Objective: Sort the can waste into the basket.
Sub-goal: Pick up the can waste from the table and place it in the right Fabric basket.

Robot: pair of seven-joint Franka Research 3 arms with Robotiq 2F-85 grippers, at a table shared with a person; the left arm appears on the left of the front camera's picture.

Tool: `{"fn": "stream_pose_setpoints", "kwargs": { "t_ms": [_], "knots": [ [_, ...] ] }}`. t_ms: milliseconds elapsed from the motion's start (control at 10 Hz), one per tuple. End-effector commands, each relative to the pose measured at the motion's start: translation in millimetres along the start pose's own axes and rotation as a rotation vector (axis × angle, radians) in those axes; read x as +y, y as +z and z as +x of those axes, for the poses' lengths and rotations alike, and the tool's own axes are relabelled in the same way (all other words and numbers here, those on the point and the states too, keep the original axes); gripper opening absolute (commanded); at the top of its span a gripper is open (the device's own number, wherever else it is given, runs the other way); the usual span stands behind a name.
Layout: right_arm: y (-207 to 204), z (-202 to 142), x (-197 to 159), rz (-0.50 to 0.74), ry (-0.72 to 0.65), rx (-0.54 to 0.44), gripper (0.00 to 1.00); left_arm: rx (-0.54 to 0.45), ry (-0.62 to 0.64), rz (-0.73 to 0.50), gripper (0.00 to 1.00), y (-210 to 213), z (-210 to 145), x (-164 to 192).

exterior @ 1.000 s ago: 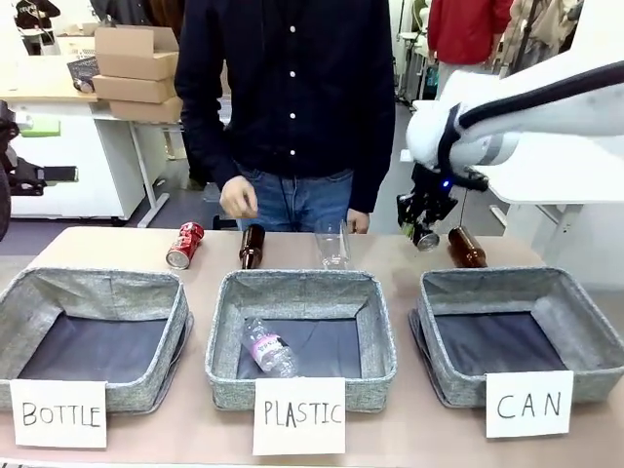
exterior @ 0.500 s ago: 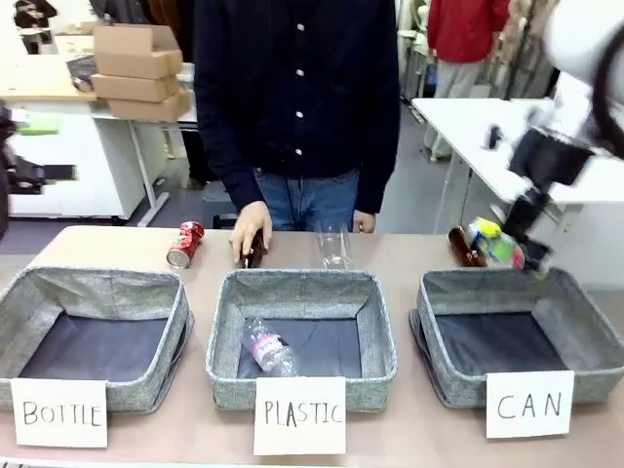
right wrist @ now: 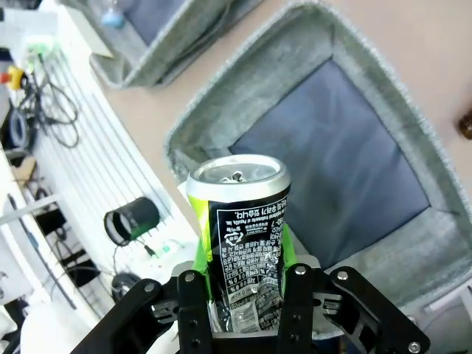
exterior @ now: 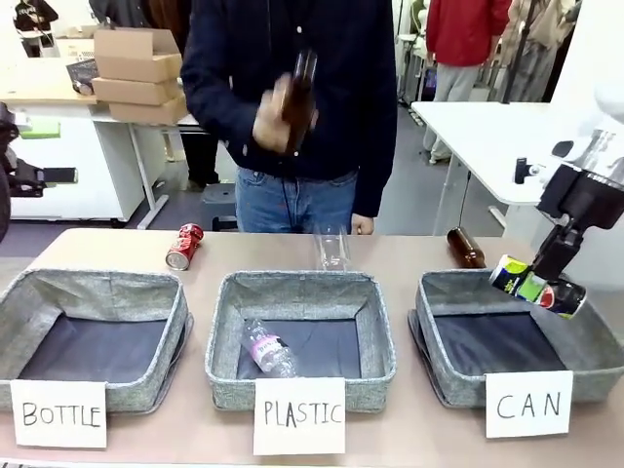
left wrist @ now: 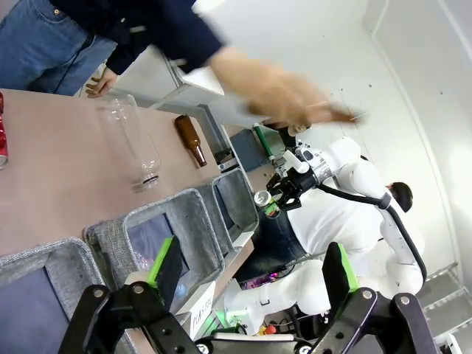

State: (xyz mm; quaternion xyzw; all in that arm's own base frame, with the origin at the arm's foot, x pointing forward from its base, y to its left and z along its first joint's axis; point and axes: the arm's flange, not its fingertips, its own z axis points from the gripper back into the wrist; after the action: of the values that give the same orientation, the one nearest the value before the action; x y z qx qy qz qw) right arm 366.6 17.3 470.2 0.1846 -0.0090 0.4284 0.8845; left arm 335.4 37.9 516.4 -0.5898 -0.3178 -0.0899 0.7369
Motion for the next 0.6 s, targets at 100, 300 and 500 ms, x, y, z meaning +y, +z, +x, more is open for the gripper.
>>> {"fn": "stream_pose_setpoints", "kwargs": {
  "t_ms": [100, 300, 500],
  "knots": [
    [2.8, 6.6, -8.9, -0.017, -0.024, -0.019, 0.96, -0.015, -0.023, -0.022, 1.0, -2.0, 0.7, -0.7],
    [3.9, 7.8, -11.8, -0.01, -0.068, -0.047, 1.0, -0.015, -0.023, -0.022, 1.0, -2.0, 0.7, -0.7],
    [6.4, 8.8, -14.9, 0.002, -0.07, -0.067, 1.0, -0.015, -0.023, -0.022, 1.0, -2.0, 0.7, -0.7]
  ]
}}
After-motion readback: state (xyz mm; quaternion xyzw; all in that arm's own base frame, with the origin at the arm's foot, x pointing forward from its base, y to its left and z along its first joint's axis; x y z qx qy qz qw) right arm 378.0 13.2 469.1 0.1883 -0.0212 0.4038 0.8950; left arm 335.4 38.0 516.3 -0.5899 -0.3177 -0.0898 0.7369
